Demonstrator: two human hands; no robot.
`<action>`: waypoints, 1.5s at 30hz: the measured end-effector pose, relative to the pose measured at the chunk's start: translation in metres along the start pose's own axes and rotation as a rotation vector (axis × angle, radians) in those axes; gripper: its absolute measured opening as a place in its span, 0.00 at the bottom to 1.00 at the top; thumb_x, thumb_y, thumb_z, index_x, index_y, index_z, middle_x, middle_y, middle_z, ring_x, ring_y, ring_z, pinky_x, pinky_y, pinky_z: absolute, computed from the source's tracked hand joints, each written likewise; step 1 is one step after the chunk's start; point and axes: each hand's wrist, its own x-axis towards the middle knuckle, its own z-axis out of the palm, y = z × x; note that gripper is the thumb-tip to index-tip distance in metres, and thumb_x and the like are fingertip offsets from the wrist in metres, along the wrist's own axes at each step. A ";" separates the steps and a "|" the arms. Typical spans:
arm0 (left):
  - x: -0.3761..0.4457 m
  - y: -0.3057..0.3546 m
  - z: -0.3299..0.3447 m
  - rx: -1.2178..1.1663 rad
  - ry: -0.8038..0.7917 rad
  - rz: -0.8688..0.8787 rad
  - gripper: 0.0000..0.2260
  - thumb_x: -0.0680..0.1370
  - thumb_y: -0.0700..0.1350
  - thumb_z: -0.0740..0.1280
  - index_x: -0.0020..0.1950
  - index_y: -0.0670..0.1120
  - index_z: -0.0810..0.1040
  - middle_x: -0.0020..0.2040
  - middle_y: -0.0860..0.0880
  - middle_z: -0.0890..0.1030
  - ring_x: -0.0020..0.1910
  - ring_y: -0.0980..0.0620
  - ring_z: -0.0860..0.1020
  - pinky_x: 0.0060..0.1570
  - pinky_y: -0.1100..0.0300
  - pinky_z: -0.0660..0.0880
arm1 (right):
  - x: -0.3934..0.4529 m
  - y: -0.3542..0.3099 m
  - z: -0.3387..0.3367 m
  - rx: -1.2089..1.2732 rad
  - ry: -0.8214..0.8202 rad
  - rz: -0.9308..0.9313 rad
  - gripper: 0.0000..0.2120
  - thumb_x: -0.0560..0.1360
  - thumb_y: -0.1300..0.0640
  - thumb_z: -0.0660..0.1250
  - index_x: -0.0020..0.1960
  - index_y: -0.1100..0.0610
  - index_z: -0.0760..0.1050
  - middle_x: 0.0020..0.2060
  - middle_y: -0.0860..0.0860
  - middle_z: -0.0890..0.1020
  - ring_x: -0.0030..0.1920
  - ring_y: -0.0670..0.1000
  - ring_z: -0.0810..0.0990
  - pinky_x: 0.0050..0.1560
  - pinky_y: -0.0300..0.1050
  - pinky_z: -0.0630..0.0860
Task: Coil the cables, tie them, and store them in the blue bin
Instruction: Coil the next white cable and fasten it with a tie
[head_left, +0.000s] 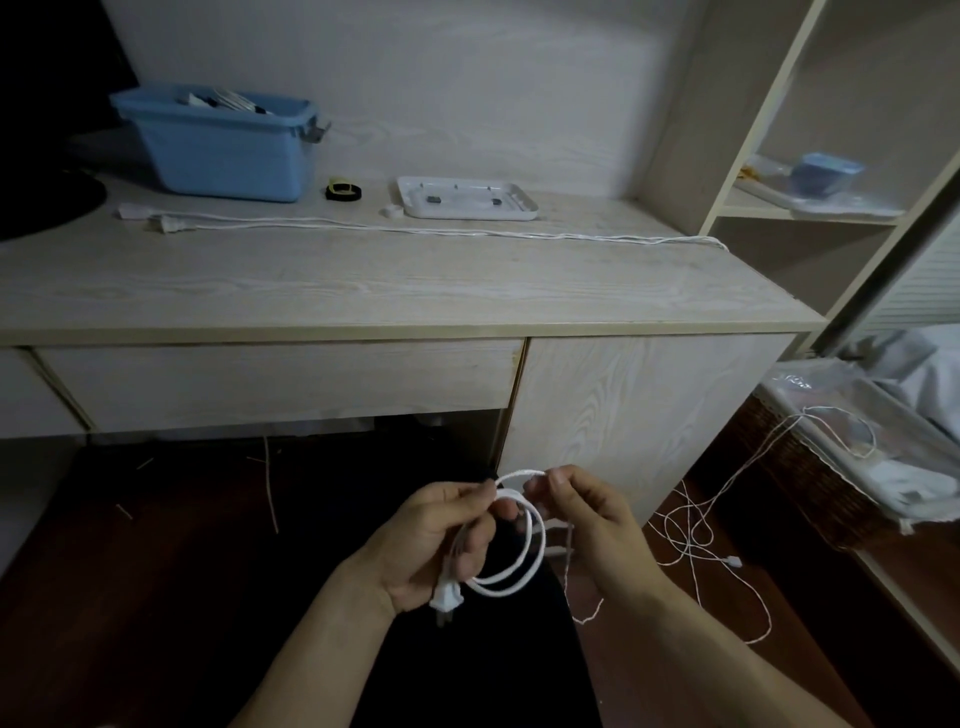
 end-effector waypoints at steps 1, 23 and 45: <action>0.002 0.001 0.001 -0.022 0.040 0.040 0.12 0.78 0.45 0.63 0.42 0.38 0.78 0.25 0.48 0.69 0.16 0.57 0.64 0.17 0.67 0.60 | -0.001 0.000 0.001 0.028 -0.044 0.036 0.18 0.82 0.53 0.63 0.53 0.69 0.76 0.41 0.64 0.76 0.40 0.59 0.77 0.37 0.45 0.79; 0.007 0.014 0.004 -0.459 0.200 0.248 0.18 0.80 0.52 0.57 0.32 0.47 0.69 0.22 0.54 0.56 0.20 0.57 0.49 0.19 0.64 0.51 | -0.001 -0.004 -0.008 -0.373 0.076 -0.065 0.11 0.81 0.56 0.63 0.46 0.63 0.79 0.27 0.43 0.76 0.28 0.39 0.72 0.31 0.31 0.70; 0.008 -0.001 -0.001 0.533 0.449 0.274 0.07 0.82 0.35 0.60 0.52 0.41 0.77 0.43 0.45 0.85 0.43 0.51 0.85 0.46 0.60 0.80 | -0.011 0.016 0.010 -1.153 -0.501 -0.446 0.14 0.81 0.49 0.59 0.64 0.49 0.78 0.56 0.48 0.75 0.48 0.49 0.80 0.46 0.51 0.79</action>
